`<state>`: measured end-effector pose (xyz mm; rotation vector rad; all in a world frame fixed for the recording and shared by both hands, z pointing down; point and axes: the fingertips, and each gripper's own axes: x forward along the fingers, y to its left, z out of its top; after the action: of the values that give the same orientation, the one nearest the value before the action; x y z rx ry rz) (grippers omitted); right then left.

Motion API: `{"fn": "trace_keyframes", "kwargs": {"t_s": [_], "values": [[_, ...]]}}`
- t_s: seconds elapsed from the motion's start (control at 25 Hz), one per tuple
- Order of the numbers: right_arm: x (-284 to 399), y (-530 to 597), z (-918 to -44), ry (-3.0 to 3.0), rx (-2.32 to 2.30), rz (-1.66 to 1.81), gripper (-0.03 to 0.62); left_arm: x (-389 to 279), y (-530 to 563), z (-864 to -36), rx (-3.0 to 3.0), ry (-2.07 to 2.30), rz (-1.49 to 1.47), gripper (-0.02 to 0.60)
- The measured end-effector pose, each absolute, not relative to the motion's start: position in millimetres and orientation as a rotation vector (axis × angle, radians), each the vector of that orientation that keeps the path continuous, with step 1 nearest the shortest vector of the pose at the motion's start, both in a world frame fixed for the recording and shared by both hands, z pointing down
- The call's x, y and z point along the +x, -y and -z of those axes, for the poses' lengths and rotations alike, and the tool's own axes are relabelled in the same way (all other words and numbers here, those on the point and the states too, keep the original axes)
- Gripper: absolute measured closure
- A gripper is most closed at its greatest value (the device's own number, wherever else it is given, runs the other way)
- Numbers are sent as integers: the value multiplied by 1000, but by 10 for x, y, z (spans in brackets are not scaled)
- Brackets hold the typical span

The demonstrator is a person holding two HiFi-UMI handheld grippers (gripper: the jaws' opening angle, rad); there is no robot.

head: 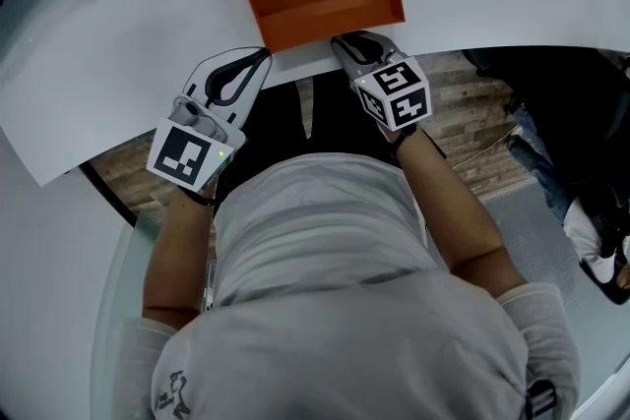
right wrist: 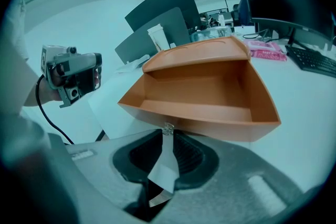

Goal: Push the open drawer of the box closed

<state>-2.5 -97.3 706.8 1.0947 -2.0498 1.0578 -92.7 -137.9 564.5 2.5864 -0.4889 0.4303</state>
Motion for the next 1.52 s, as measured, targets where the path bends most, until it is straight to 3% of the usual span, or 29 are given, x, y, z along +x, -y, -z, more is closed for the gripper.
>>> {"fn": "trace_keyframes", "kwargs": {"t_s": [1.52], "values": [[-40, 1800, -7048, 2088, 1040, -1008, 528, -1071, 1911, -5753, 2544, 562, -462, 581]]}}
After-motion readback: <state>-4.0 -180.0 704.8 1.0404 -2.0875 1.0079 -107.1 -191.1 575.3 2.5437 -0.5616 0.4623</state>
